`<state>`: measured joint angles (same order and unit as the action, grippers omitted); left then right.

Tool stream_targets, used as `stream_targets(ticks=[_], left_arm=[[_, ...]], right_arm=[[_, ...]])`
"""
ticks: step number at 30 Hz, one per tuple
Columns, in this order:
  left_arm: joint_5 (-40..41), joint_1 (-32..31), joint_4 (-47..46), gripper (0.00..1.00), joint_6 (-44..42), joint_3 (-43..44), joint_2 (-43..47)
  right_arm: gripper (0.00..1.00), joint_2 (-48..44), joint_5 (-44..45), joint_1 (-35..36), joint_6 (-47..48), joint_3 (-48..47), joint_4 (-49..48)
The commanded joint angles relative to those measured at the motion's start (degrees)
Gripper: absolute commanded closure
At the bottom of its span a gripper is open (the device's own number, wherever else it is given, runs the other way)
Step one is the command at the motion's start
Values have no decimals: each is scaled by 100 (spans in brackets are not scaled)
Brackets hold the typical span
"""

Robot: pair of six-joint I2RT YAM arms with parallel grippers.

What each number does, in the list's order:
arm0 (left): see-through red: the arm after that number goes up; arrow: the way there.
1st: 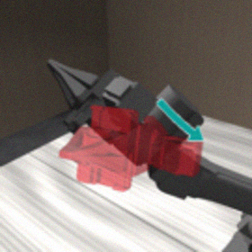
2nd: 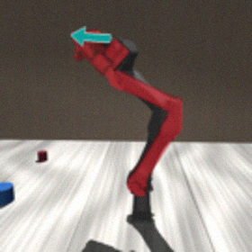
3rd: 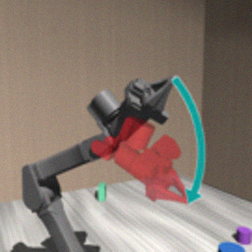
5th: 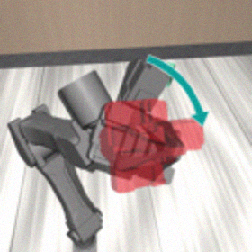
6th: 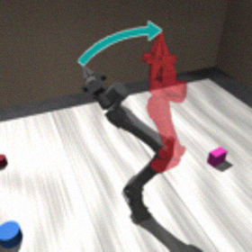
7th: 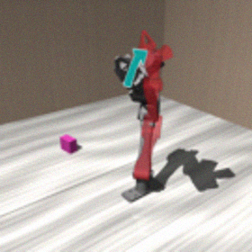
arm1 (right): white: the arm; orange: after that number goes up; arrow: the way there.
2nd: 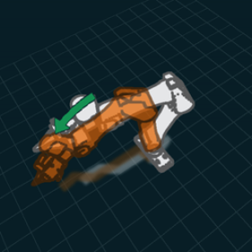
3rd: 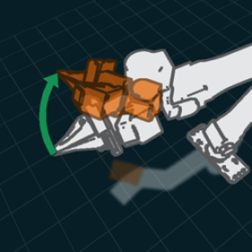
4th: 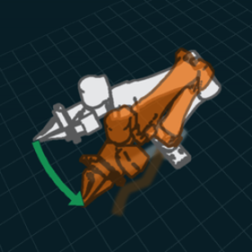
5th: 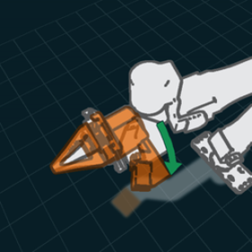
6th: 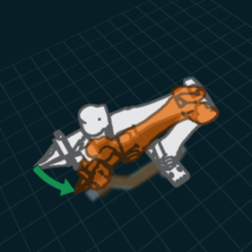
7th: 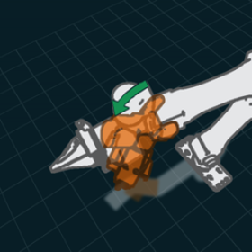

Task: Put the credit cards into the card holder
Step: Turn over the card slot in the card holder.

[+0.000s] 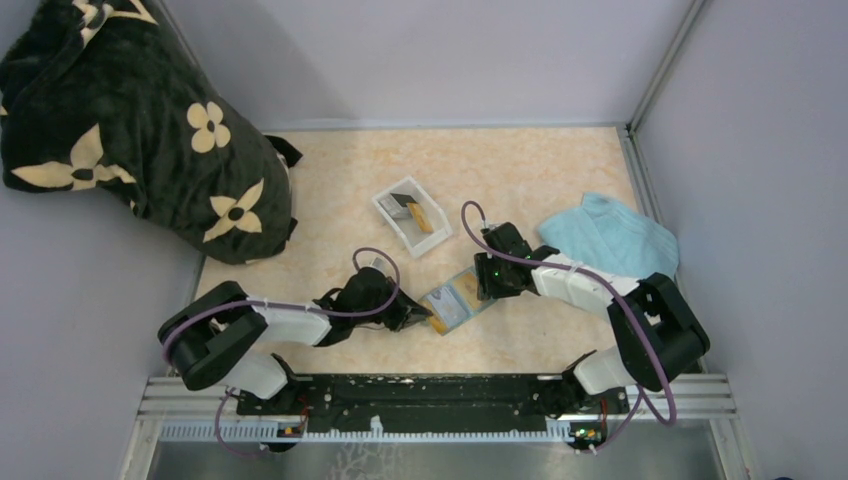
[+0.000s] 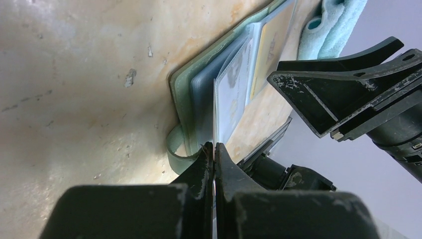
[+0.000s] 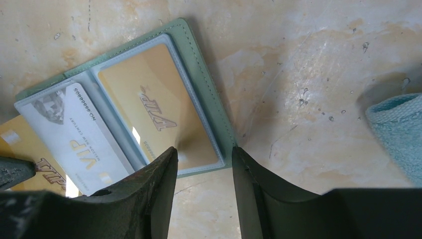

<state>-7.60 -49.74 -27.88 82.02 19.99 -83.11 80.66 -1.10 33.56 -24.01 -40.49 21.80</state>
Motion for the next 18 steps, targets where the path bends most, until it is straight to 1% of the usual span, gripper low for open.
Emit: stream_targets(ticks=[1, 10, 18], left_arm=[[163, -15, -414, 100, -220, 74, -146], [138, -18, -587, 100, -335, 313, -279], [103, -17, -436, 100, -573, 786, -453]], right_arm=[[56, 117, -218, -25, 38, -55, -192], [56, 47, -275, -21, 48, -88, -169], [57, -18, -265, -25, 4, -108, -150]])
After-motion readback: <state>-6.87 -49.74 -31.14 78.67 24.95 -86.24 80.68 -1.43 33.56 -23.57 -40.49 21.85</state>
